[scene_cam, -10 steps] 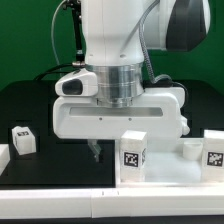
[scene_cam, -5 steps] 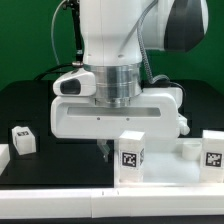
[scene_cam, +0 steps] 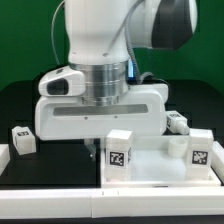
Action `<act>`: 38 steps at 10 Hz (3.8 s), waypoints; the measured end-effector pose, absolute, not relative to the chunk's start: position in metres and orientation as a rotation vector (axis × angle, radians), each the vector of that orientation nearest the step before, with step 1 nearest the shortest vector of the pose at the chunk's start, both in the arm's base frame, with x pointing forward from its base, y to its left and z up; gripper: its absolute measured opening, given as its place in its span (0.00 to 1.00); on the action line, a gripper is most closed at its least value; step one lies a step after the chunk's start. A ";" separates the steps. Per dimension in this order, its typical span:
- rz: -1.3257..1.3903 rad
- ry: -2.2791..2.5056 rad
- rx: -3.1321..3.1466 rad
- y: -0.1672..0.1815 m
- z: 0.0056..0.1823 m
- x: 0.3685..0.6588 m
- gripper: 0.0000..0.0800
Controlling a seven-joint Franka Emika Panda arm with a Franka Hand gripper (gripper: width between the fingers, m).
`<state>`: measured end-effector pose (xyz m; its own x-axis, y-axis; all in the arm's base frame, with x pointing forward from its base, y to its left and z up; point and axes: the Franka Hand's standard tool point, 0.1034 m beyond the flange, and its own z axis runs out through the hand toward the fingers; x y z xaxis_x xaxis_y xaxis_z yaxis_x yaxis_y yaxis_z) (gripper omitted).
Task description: Assemble square table
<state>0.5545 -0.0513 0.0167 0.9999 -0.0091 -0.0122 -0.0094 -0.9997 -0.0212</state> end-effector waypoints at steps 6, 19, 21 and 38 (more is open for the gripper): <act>0.049 0.191 -3.125 -0.064 0.013 0.548 0.08; 0.028 -1.563 -2.846 -0.067 0.031 0.589 0.07; 0.055 -1.722 -2.762 -0.072 0.030 0.588 0.07; 0.057 -0.351 -3.198 -0.045 0.016 0.563 0.08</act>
Offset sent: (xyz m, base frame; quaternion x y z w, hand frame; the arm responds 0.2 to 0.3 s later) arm 0.0000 0.0000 0.0000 0.0000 0.0000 0.1938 0.9810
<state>0.5629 -0.0448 0.0164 0.9755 0.2155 -0.0437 0.2182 -0.9733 0.0713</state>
